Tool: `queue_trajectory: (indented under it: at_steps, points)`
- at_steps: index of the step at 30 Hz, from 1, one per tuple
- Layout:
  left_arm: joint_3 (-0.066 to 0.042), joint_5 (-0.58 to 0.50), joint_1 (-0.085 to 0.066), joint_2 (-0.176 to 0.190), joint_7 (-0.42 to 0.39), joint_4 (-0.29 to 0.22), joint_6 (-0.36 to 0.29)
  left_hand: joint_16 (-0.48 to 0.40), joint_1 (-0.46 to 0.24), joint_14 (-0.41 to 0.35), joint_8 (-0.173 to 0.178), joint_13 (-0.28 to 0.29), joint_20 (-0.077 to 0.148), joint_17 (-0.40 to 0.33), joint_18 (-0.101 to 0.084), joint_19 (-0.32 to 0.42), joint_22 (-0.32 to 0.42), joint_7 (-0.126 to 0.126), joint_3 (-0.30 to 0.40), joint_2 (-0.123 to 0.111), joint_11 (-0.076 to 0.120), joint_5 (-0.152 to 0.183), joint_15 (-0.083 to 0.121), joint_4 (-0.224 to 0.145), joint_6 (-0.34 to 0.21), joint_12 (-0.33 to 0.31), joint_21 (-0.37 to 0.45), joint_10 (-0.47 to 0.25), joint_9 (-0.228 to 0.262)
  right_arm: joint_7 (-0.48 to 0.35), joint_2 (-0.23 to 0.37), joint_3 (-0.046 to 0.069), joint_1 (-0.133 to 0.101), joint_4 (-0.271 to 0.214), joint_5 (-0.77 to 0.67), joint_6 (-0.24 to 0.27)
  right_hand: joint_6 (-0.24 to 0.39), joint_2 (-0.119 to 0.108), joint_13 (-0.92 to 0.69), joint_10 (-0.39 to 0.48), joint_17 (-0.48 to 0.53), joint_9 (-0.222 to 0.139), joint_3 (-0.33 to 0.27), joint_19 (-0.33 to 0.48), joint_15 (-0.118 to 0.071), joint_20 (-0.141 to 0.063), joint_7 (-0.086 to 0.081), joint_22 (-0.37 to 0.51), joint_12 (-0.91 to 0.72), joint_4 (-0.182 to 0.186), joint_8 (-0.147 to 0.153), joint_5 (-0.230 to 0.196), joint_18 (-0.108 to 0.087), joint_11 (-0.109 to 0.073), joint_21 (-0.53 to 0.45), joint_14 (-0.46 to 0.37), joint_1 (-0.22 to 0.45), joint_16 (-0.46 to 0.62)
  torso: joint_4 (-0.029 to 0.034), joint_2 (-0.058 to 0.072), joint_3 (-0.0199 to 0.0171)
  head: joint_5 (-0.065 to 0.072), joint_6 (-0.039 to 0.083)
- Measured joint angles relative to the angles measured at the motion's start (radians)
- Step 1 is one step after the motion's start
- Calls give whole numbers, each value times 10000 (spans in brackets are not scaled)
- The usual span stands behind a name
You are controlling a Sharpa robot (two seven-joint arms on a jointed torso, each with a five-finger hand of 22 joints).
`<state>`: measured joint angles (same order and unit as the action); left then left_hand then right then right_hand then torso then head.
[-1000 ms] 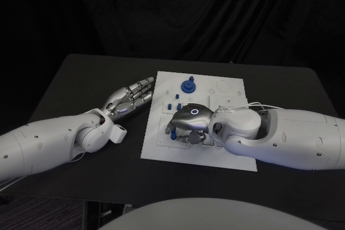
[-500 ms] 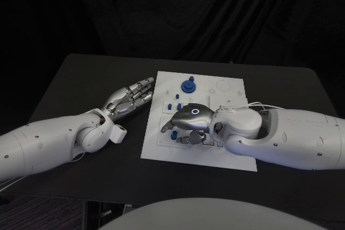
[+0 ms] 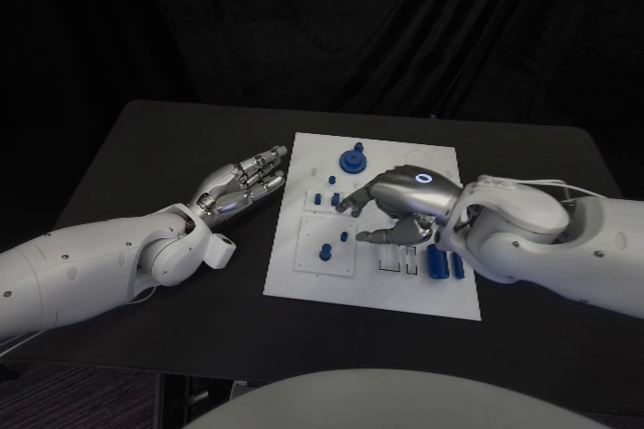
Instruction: Assemble the parts on the task board
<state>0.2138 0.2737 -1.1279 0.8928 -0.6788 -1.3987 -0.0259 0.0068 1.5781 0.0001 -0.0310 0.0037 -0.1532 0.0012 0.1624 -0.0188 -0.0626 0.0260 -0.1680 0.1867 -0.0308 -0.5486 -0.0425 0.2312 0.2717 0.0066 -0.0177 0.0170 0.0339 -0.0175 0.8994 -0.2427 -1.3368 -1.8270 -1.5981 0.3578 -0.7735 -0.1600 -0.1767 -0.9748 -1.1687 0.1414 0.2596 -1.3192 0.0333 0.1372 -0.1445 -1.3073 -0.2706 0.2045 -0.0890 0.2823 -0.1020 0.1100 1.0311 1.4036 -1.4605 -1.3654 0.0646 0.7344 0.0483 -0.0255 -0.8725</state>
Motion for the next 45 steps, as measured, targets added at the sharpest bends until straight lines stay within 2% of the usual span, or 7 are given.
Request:
queue_trajectory:
  at_steps: [3, 7, 14, 19, 24, 37, 45]
  points:
    - [1, 0, 2, 35, -1, -48, -156, 0, -36, 1, 0, 9, 209, 1, 1, 3, 25, -31, -40, -36, 53, 0, 248, 116, 97, 0, 0, 53, 3, -243, 734, 5, -336, -295, 1005, 525, -368, 40, -759, -532, -132, 4, 7, -119, -146, -118, -193, -4, -1287, 16, -199, 0, 0, -216, 182, 134, -40, -90, -7, 0, -3, 0, 0]
    - [1, 0, 3, 46, -1, -109, -378, 0, -87, 2, 0, 8, 388, 2, -1, 31, 109, -119, -96, -87, 79, 0, 331, 262, 134, 0, 0, 46, 2, -437, 1633, -15, -594, -444, 2165, 1047, -1355, 78, -3863, -688, -144, 253, -98, -304, -533, -414, 144, -8, -5187, 177, -866, 0, 2, -601, 558, 119, -1, -91, -16, -2, -2, 59, 0]
    - [-1, 45, 4, 95, -1, -315, -841, 0, -245, -18, 0, 33, 1074, 3, -16, 75, 234, -726, -260, -245, 311, 0, 627, 587, 71, 0, 43, 153, -3, 31, 2561, -42, -621, -323, 2854, 961, -2024, 460, -11128, -4383, -1391, 833, -770, -1308, -622, -563, 419, -7, -11709, 823, -1833, -1, 414, -809, 2768, 639, 1661, -1287, -7, -1, 11, 220, 0]
    - [1, 255, 6, 212, -1, -503, -1239, 0, -367, -13, 0, 33, 1335, 4, -165, 60, 264, -670, -346, -200, 862, 0, 733, 585, 236, 0, 43, 135, -3, 1013, 3038, -56, -303, -322, 2671, 611, -2192, 792, -11314, -4924, -1394, 1326, -1218, -1475, -846, -768, 598, -6, -12919, 853, -2345, -1, 637, -1008, 4215, 624, 2831, -1874, -21, -1, 12, 218, 0]
    - [1, 464, 6, 250, -1, -598, -1508, 0, -367, -14, 0, 33, 1372, 5, -163, 93, 264, -670, -346, -200, 897, 0, 732, 585, 235, 0, 43, 100, -3, 2217, 3290, -74, -55, -516, 2128, 146, -2086, 898, -11314, -4884, -1393, 1722, -1342, -1474, -909, -797, 704, -6, -12978, 864, -2596, -1, 790, -1049, 4706, 630, 3397, -1917, -35, -8, 16, 198, 0]
    - [1, 732, 7, 292, -1, -591, -1620, 0, -326, -15, 0, 31, 1169, -4, -162, 72, 273, -724, -345, -160, 727, 0, 730, 585, 105, 0, 42, 51, -13, 4757, 3419, -65, 174, -1320, 523, -851, -1798, 203, -11313, -4920, -1392, 4501, -1381, -1474, -1327, -1236, 1102, -5, -12978, 907, -4616, 106, 948, -1334, 5372, 626, 4822, -1993, -24, -7, 14, 366, 0]
    - [-1, 775, 7, 314, -1, -596, -1618, 0, -281, 24, 0, 31, 1098, -3, -161, 73, 282, -1215, -345, -116, 481, -40, 688, 584, -301, 0, 42, 49, -46, 5515, 3454, -66, 336, -1769, 37, -1233, -1709, 153, -11311, -4920, -1391, 4866, -1381, -1474, -1335, -1236, 1113, -4, -12978, 907, -4761, 106, 947, -1334, 5372, 635, 4872, -1993, -37, -9, 12, 398, 0]
